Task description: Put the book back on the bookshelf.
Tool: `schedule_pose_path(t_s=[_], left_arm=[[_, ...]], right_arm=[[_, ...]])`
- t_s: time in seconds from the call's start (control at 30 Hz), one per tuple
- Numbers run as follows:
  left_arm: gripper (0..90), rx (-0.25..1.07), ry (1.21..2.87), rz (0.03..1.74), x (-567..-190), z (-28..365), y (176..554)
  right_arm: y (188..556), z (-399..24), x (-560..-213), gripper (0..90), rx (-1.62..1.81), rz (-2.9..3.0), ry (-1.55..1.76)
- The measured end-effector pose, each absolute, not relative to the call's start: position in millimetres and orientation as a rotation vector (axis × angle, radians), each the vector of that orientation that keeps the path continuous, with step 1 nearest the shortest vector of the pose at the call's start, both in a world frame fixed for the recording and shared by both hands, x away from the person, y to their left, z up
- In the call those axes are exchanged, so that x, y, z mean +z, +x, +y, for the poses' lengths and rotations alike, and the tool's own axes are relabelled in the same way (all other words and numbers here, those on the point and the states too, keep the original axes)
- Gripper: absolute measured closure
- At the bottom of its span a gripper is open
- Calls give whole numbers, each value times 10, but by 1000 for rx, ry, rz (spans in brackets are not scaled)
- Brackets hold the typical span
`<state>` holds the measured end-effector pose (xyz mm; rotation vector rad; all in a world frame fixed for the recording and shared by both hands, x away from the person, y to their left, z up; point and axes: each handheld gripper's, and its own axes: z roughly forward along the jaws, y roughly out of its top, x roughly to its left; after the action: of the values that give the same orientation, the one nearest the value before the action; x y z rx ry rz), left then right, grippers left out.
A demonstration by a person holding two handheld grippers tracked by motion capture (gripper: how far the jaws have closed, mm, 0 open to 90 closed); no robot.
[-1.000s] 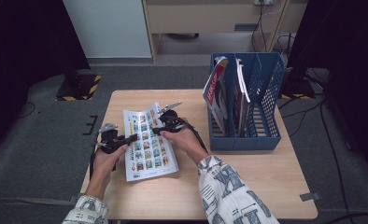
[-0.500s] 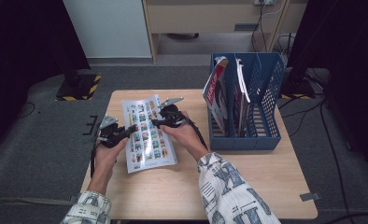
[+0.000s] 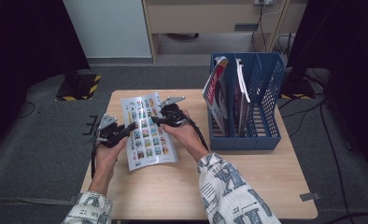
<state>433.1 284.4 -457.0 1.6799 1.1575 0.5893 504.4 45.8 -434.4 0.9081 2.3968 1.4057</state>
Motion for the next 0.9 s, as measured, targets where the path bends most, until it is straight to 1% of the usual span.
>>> schedule_pose_path(t_s=[0.13,0.27,0.57,0.9], left_arm=[[773,665,1678,1121,-4490,2801,4346],[777,700,1676,1106,-4472,2785,4357],[782,713,1640,1095,-4532,2791,4275],[776,722,1651,1079,-4548,2775,4197]], right_arm=[[5047,433,-4296,693,1444,2354,888],[5039,416,-4266,697,1476,2311,849],[4993,394,-4285,698,1490,2306,806],[4898,351,-4288,701,1503,2311,771]])
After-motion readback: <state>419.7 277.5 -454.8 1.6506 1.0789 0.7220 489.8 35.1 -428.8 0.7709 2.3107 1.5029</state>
